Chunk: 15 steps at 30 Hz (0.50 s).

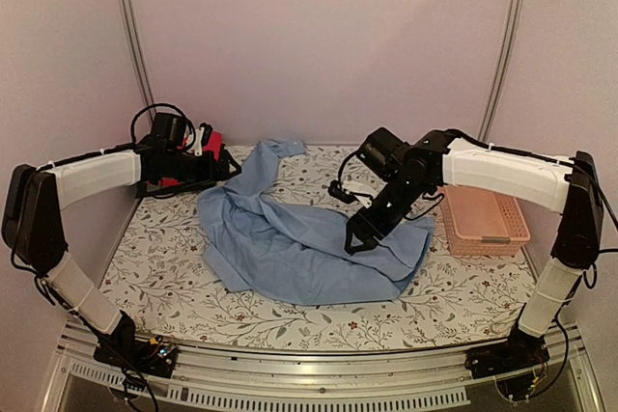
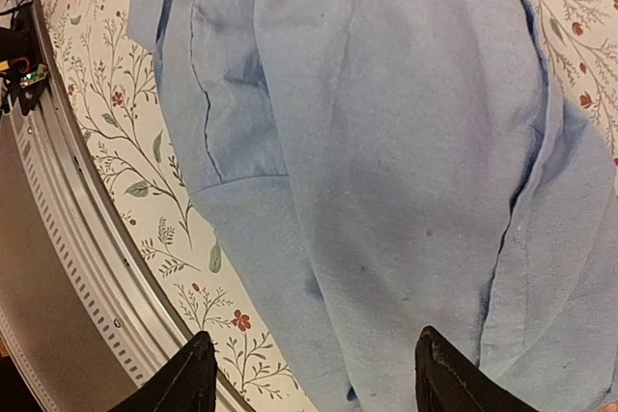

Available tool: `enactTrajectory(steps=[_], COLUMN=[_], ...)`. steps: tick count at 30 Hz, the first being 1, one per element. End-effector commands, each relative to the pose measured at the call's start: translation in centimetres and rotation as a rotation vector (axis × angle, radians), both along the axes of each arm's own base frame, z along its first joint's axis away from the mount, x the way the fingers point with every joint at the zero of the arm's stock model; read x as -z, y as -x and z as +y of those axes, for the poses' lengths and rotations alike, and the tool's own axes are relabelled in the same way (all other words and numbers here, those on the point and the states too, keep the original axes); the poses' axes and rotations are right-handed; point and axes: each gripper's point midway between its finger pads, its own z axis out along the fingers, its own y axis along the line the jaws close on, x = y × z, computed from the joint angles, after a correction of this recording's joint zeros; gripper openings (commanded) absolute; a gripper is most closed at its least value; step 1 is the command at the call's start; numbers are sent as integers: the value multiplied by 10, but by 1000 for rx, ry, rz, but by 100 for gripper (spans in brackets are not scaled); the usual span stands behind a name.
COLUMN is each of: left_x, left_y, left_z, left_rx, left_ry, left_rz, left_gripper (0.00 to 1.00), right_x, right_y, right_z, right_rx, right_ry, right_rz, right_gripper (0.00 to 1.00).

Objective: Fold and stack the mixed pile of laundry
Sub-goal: Adjust the crumpled shirt at the center of the board.

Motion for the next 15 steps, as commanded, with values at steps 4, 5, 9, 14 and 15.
enactTrajectory(steps=[4, 5, 9, 14, 15], left_x=[-17, -16, -15, -16, -16], left_y=[-11, -12, -13, -14, -14], left_z=[-12, -12, -11, -9, -8], left_rx=[29, 26, 23, 18, 17], left_ry=[57, 56, 51, 38, 36], left_rz=[-34, -34, -29, -34, -36], left_gripper=[100, 100, 100, 100, 100], right_x=[63, 68, 77, 52, 41], right_y=[-7, -9, -17, -23, -24], right_z=[-33, -35, -41, -18, -11], right_rx=[68, 79, 123, 96, 65], right_ry=[250, 272, 329, 226, 187], right_rz=[6, 2, -4, -11, -23], right_gripper=[67, 63, 49, 1, 0])
